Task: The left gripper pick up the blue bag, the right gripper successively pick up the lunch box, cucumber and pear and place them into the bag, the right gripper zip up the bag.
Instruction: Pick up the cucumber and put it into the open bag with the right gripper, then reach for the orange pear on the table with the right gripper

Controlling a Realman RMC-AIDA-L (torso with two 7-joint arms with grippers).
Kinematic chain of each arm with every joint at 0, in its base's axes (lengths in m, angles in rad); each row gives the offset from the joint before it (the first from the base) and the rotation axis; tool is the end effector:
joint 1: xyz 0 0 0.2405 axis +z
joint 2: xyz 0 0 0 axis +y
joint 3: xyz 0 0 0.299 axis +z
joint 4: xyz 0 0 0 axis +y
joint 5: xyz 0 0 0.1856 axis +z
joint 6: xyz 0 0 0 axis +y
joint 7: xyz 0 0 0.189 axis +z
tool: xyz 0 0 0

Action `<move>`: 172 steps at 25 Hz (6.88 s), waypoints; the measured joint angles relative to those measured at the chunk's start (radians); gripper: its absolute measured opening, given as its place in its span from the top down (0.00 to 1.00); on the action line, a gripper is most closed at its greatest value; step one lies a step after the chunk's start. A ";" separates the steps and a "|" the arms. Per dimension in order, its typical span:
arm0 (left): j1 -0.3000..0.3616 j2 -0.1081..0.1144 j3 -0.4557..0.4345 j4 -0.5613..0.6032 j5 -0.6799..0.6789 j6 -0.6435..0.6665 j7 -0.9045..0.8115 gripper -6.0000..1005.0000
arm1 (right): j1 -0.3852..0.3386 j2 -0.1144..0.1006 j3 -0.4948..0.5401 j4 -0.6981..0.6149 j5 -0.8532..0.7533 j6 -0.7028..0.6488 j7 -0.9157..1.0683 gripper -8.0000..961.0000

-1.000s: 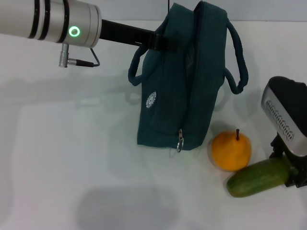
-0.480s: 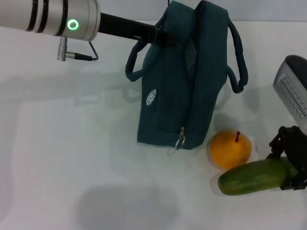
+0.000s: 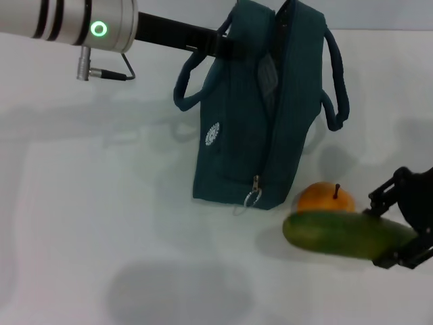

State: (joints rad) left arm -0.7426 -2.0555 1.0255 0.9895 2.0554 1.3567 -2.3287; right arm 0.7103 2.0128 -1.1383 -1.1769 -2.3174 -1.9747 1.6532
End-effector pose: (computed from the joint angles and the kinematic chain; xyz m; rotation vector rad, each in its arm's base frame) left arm -0.1607 0.4267 -0.0488 -2.6430 -1.1038 -0.4751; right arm 0.2102 0.3202 -0.0352 2.9333 0.0455 0.2696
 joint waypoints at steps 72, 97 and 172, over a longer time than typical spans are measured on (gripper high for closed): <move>0.006 0.008 -0.003 0.042 -0.114 0.194 -0.146 0.94 | -0.155 -0.006 0.216 0.798 0.880 0.432 -0.883 0.35; -0.003 0.003 -0.010 0.041 -0.113 0.190 -0.146 0.94 | -0.138 0.010 0.077 0.826 0.852 0.313 -0.732 0.35; 0.012 0.000 -0.028 0.040 -0.112 0.133 -0.118 0.94 | -0.401 -0.095 0.270 0.521 0.664 -0.136 -0.467 0.25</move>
State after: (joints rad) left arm -0.7310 -2.0552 0.9974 1.0296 1.9433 1.4895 -2.4466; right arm 0.3095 1.9176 -0.8686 -0.6556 -1.6534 -2.1107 1.1857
